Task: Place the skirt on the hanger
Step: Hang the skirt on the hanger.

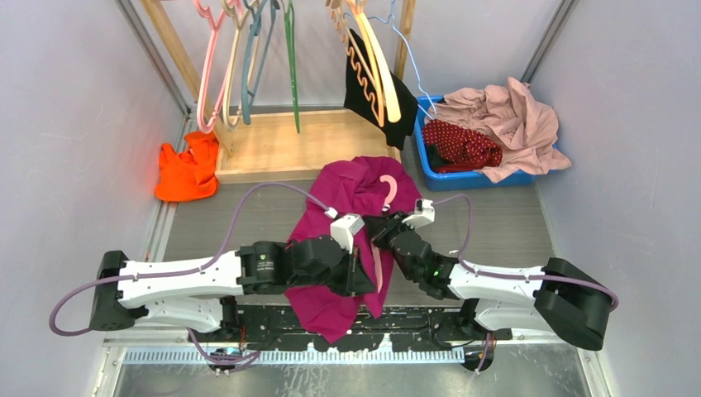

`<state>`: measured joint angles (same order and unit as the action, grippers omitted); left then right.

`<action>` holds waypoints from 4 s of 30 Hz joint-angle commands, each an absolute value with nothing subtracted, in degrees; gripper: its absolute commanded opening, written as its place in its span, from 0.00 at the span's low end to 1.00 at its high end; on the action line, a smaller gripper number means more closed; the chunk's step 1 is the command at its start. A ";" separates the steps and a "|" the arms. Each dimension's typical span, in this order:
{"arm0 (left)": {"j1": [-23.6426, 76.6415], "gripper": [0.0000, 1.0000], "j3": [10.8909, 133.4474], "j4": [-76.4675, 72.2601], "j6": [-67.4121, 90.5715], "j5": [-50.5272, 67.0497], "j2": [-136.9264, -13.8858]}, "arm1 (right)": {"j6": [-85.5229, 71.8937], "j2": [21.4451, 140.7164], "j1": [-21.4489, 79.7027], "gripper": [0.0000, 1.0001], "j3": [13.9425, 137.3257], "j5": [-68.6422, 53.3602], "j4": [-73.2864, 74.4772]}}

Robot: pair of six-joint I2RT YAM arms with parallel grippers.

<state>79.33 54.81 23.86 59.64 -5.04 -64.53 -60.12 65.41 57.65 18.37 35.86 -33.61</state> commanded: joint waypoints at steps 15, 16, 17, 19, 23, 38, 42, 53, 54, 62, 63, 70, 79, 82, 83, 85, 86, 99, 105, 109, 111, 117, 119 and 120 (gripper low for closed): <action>80.51 0.00 59.57 5.48 65.43 2.59 -70.39 | -55.50 62.09 59.66 0.01 24.39 51.36 -35.67; 80.51 0.00 59.35 5.83 65.17 0.81 -69.83 | -55.43 62.09 59.91 0.01 24.16 51.33 -36.07; 80.50 0.00 59.36 6.73 64.24 -1.49 -69.13 | -55.58 61.93 60.30 0.01 23.80 51.41 -36.37; 80.03 0.00 60.38 11.59 62.27 -8.13 -67.68 | -55.80 61.40 61.89 0.01 22.84 52.58 -36.64; 77.27 0.00 61.27 14.93 58.73 -14.90 -65.55 | -56.37 60.64 66.71 0.01 21.35 56.10 -36.31; 66.46 0.00 62.14 20.91 54.88 -19.99 -62.76 | -67.00 56.83 75.67 0.01 16.01 59.71 -31.48; 66.27 0.00 60.91 21.99 55.65 -15.67 -62.35 | -66.90 57.47 75.81 0.01 13.55 61.95 -33.45; 74.35 0.04 47.73 26.12 60.73 -4.72 -59.61 | -61.45 53.05 71.90 0.01 12.79 64.46 -35.81; 75.78 0.04 46.94 26.25 61.63 -4.50 -59.61 | -61.82 53.49 70.50 0.01 12.42 63.54 -36.89; 83.59 0.07 40.44 16.78 68.07 -3.29 -59.10 | -59.92 65.91 64.62 0.01 14.11 61.69 -51.70; 84.11 0.06 40.62 16.15 68.26 -3.34 -59.58 | -58.98 68.17 64.60 0.01 14.60 61.86 -54.13; 85.43 0.08 39.20 6.64 69.52 -1.35 -60.79 | -54.85 81.61 64.61 0.01 15.76 62.36 -72.43; 85.41 0.09 33.12 -13.52 72.85 -0.96 -60.54 | -54.89 90.44 64.61 0.01 15.95 62.11 -82.03; 85.43 0.09 32.00 -19.90 73.85 -2.49 -61.65 | -54.82 90.14 64.60 0.01 16.28 62.45 -82.06; 85.43 0.09 31.51 -22.13 74.09 -3.28 -61.95 | -54.18 89.53 64.60 0.01 16.41 62.44 -82.01; 85.43 0.09 31.66 -26.10 74.15 -4.83 -62.57 | -53.10 88.29 64.61 0.01 16.72 62.40 -81.82; 85.43 0.09 32.26 -27.48 73.78 -5.71 -63.03 | -52.75 87.68 64.59 0.01 16.92 62.32 -81.39; 85.23 0.17 40.61 -16.81 65.51 -17.10 -61.61 | -58.31 84.07 65.17 0.01 16.99 58.13 -74.44; 85.34 0.19 40.13 6.21 67.50 -23.17 -53.85 | -59.44 85.27 66.21 0.01 14.88 57.65 -71.51; 85.34 0.19 39.98 23.51 71.01 -27.36 -50.51 | -57.15 91.14 65.85 0.01 14.17 56.04 -79.02; 85.34 0.20 38.85 27.39 72.38 -28.82 -49.60 | -56.49 94.39 65.32 0.16 14.68 54.17 -81.44; 85.21 0.19 38.09 29.55 73.26 -29.13 -51.83 | -61.38 92.33 63.41 0.44 16.17 45.63 -70.79; 85.25 0.19 38.58 29.83 72.86 -29.04 -52.76 | -63.33 87.49 63.30 0.47 17.34 43.77 -58.33; 85.25 0.19 38.79 29.61 72.43 -29.09 -53.10 | -63.83 84.93 63.28 0.49 17.98 42.74 -51.71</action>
